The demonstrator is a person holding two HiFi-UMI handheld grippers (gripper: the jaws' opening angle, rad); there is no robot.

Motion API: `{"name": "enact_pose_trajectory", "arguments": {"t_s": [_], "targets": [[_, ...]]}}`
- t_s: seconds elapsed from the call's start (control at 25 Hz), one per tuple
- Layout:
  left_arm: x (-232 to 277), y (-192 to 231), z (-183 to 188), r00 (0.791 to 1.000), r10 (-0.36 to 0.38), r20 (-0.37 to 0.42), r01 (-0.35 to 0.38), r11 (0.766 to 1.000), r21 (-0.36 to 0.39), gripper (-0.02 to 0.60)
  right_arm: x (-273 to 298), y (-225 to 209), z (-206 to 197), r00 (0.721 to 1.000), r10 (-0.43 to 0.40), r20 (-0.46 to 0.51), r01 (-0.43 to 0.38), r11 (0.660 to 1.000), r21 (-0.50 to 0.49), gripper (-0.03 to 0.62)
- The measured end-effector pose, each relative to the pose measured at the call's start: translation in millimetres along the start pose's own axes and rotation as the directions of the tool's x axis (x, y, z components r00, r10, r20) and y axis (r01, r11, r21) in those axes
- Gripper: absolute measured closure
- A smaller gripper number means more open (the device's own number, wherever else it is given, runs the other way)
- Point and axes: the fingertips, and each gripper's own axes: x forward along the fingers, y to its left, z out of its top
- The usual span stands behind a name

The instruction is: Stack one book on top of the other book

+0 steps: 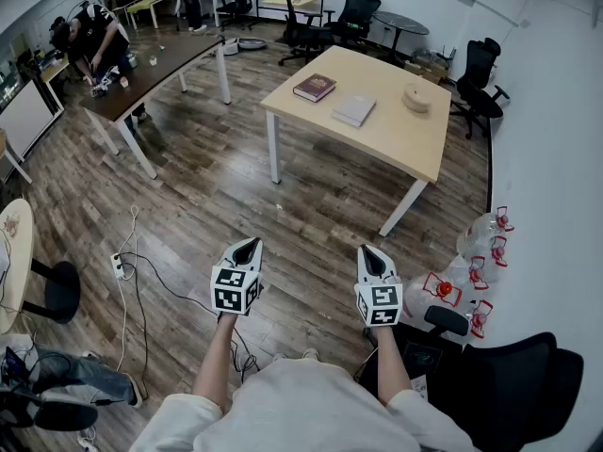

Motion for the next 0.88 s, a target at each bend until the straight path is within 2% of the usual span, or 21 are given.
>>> {"name": "enact_pose_trajectory", "arguments": {"t_s": [0.4, 0.6, 0.64, 0.68, 0.72, 0.76, 0.88], "targets": [[-5.5, -4.3, -5.3, 1.000, -0.006, -0.003, 0.006, 1.000, -0.012, 0.572, -4.6, 5.2, -1.3, 1.000, 0.003, -0.004, -0.003, 1.000, 0.003, 0.591], [-5.4, -15.7, -8.3, 1.000, -0.007, 0.018, 0.005, 0.998, 0.068, 0.568, -8.4, 5.4, -2.1, 0.999, 0.023, 0.039, -0.024, 0.999, 0.030, 0.589], [-5.0, -19.0, -9.7, 1.000, -0.016, 0.017, 0.015, 0.997, 0.081, 0.543, -7.7, 8.3, -2.4, 0.998, 0.043, 0.042, -0.044, 0.999, 0.032, 0.572], [-4.3, -22.7, -11.0, 0.999, -0.035, 0.015, 0.033, 0.996, 0.085, 0.525, -6.7, 12.1, -1.9, 0.997, 0.065, 0.047, -0.067, 0.997, 0.038, 0.454], [-3.6, -26.7, -12.0, 0.998, -0.059, 0.014, 0.058, 0.995, 0.079, 0.417, -6.0, 15.4, -0.4, 0.995, 0.081, 0.058, -0.084, 0.996, 0.044, 0.379], [-3.0, -30.2, -12.4, 0.996, -0.083, 0.016, 0.081, 0.994, 0.069, 0.335, -5.7, 17.5, 1.7, 0.994, 0.087, 0.073, -0.091, 0.995, 0.050, 0.360], [-4.1, -33.7, -9.0, 0.994, -0.096, 0.057, 0.094, 0.995, 0.034, 0.250, -5.9, 17.3, 5.9, 0.991, 0.076, 0.113, -0.083, 0.995, 0.059, 0.192]]}}
